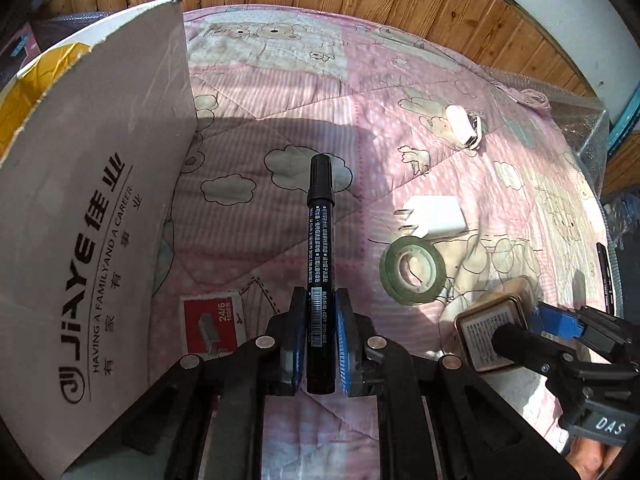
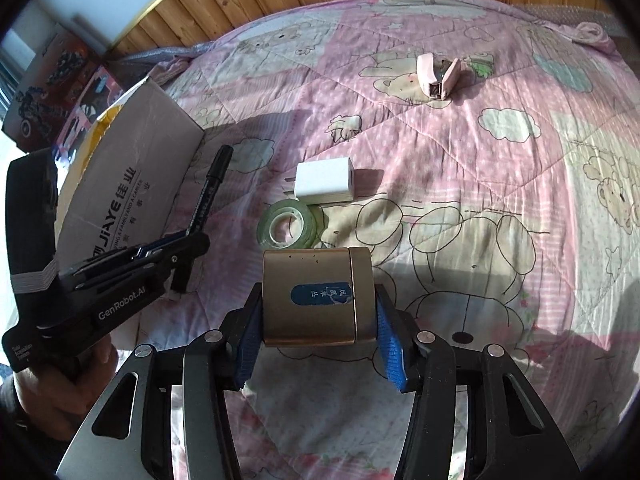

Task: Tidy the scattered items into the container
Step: 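Carry the gold tin with right gripper while left gripper carries the marker to the box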

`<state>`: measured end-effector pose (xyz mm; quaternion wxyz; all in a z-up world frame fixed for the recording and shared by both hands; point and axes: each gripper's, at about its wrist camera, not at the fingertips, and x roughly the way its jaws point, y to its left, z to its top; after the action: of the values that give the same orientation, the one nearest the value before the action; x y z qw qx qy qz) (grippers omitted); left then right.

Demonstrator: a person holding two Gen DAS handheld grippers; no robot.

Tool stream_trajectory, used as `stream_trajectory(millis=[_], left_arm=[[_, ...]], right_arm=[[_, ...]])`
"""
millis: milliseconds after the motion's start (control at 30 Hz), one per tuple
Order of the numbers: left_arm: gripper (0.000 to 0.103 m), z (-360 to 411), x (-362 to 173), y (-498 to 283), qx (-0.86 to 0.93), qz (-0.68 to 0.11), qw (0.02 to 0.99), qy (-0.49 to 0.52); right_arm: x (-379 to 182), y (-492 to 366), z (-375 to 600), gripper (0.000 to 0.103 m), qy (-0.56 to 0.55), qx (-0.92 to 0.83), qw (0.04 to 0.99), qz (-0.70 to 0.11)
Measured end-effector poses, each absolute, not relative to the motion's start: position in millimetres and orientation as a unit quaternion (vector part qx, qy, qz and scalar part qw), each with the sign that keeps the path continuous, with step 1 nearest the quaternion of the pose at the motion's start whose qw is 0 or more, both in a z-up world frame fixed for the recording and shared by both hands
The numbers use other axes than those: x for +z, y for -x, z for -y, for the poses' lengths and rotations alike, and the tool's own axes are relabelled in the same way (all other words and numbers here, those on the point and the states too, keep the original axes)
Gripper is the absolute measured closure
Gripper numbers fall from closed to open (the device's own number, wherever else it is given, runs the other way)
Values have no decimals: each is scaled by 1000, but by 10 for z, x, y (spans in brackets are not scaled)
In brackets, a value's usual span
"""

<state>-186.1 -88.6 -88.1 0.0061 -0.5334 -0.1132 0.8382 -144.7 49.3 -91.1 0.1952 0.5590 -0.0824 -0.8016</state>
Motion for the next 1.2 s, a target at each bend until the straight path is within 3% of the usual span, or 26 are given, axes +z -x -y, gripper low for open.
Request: stream_trajectory(millis=[433, 933, 1200], left_arm=[[89, 777, -280, 1370, 861, 92, 24, 499], [89, 828, 47, 743, 873, 90, 39, 477], [89, 877, 136, 518, 877, 98, 46, 469]], right_arm=[[-756, 1302, -512, 49, -539, -815, 191, 94], [-613, 926, -151, 49, -509, -849, 138, 6], [-541, 647, -31, 49, -503, -854, 129, 3]])
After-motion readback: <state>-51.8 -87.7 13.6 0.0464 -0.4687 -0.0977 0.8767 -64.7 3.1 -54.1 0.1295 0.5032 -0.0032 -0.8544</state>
